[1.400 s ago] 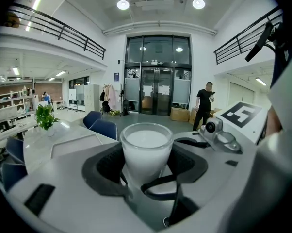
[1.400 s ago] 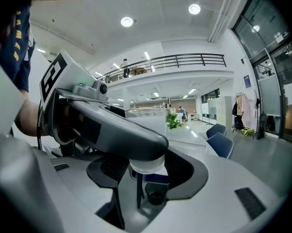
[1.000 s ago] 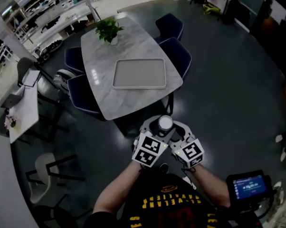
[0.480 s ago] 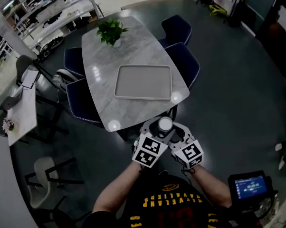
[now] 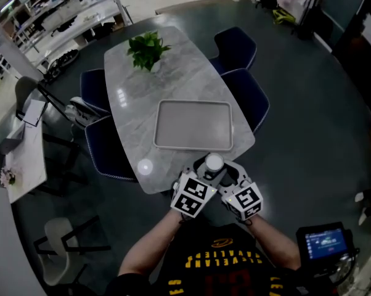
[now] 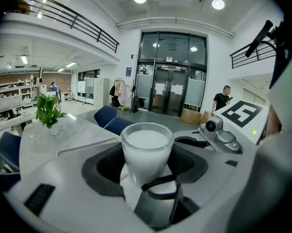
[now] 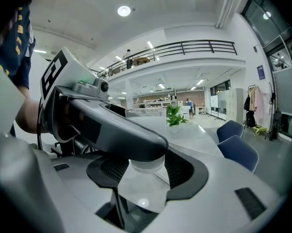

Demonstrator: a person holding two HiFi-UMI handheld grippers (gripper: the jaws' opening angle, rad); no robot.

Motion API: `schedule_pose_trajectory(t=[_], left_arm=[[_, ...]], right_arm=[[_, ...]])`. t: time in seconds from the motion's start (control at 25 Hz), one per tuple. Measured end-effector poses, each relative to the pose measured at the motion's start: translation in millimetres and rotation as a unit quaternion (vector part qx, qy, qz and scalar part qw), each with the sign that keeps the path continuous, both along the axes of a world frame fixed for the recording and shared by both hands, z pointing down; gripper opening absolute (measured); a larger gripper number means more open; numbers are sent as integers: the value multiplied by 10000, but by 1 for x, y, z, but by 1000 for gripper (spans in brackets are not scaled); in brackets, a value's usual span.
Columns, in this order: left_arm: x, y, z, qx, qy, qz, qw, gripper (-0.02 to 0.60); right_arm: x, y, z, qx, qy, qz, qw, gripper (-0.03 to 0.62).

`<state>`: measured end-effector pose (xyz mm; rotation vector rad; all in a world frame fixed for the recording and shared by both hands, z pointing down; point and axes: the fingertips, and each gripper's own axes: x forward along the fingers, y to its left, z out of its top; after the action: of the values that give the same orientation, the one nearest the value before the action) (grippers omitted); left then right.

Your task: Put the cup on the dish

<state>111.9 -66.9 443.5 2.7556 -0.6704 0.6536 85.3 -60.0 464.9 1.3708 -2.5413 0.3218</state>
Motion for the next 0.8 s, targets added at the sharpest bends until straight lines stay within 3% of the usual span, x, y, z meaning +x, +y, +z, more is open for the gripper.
schedule_pose_trajectory(t=[0.52,0.8], left_arm=[[-19,-62,9,-25,27,-298,9995,264],[-34,-104,19,-18,-104,-724,9973,264]], right_arm=[[-18,-61,11,-35,81,-272,9996,235],[-33,-100,19,-88,-31,-682,9976,235]])
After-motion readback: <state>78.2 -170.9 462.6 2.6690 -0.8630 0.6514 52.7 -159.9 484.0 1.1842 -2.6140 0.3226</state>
